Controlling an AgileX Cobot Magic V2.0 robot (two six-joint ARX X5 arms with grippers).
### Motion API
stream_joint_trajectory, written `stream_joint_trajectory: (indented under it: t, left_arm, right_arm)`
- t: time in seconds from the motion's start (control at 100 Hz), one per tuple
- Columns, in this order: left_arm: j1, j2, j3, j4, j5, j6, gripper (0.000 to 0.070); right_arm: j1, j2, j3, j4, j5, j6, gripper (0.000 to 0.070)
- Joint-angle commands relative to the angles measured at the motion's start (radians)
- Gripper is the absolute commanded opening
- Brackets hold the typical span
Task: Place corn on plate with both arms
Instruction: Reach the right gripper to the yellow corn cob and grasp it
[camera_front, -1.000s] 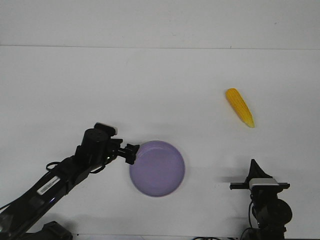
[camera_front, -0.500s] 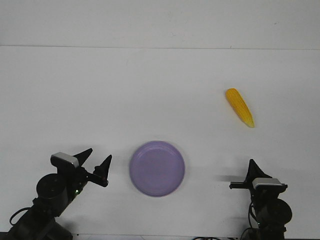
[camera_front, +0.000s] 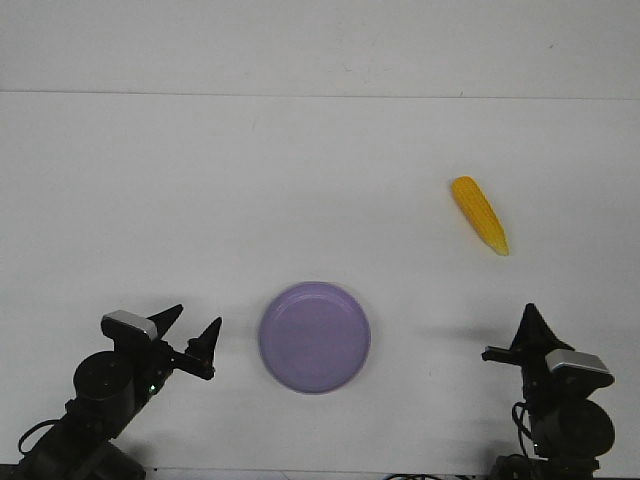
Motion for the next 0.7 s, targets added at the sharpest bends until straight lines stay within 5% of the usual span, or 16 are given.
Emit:
stream_joint_trajectory:
  t: [0.0,0.09,0.13,0.44,0.69]
  left_arm:
    - [-0.005,0.003,0.003,0.007,-0.006,0.0,0.0504]
    - [-0.005,0.002,0.003,0.007,-0.006,0.0,0.0504]
    - [-0.005,0.002,0.003,0.007,-0.006,0.0,0.0503]
    - [-0.005,0.002,0.003,0.003,-0.006,0.0,0.0503]
    - [-0.005,0.002,0.003,-0.014,-0.006,0.0,0.0504]
  right_arm:
    - [0.001,0.087,0.089,-0.019,0.006,-0.079,0.0125]
    - [0.001,0.237,0.208,-0.053,0.006,-0.14,0.0534]
    - [0.001,0.31,0.257,-0.067,0.006,-0.16,0.0635]
    - [0.001,0.924,0.599,-0.101,-0.017,-0.286,0.0633]
    - [0.001,1.42,0.943,-0.273,-0.035,-0.425,0.0633]
